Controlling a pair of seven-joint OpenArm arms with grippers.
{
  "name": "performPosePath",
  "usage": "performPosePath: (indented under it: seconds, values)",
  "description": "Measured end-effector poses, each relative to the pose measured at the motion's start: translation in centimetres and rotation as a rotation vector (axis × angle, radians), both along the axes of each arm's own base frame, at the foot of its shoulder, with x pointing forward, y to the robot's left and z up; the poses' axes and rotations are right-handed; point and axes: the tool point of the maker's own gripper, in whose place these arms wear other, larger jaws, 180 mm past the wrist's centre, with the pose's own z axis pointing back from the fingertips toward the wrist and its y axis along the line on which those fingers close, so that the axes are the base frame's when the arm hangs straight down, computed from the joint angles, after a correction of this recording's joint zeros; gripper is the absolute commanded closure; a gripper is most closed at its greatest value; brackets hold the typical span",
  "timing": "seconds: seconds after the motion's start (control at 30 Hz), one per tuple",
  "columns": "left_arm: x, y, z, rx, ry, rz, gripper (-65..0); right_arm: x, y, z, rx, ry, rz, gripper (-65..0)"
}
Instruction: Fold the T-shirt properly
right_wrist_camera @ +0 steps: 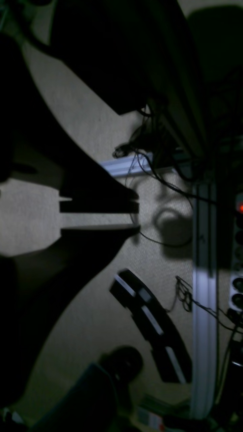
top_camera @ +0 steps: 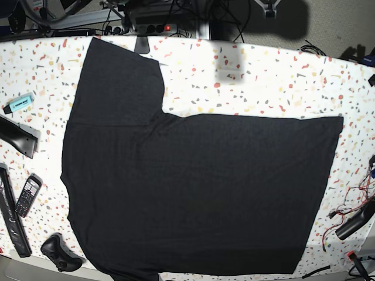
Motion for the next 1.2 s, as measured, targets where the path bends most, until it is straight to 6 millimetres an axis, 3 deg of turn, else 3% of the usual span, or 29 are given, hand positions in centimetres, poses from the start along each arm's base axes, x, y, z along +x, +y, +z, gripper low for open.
performPosePath:
  seconds: [0.13, 0.3, 0.5, 0.67, 0.83, 1.2]
  values:
    - [0.4, 0.5, 1.2, 0.01, -0.05, -0.008, -17.4, -0.8, -1.0, 1.4, -0.008, -0.037, 0.045, -6.0]
    - [-1.6, 1.1, 2.8, 0.029, -0.047, -0.016, -17.4, -0.6, -0.8, 4.1, 0.006, -0.115, 0.152, -6.0]
    - [-0.6, 1.2, 6.1, -0.006, -0.143, -0.073, -16.0, -1.2, -2.2, 8.0, 0.012, -0.122, 0.175, -6.0]
    - [-1.0, 3.9, 9.0, 0.033, -0.171, -0.115, -15.9, -0.8, -3.5, 11.2, 0.01, -0.147, 0.24, -6.0]
    - [-0.2, 6.9, 12.0, 0.094, -0.196, -0.192, -15.9, -1.9, -4.2, 14.1, 0.026, -0.103, 0.295, -6.0]
    - [1.9, 10.0, 16.6, 0.197, -0.221, -0.396, -15.9, 1.1, -2.2, 21.0, 0.027, -0.192, 0.51, -6.0]
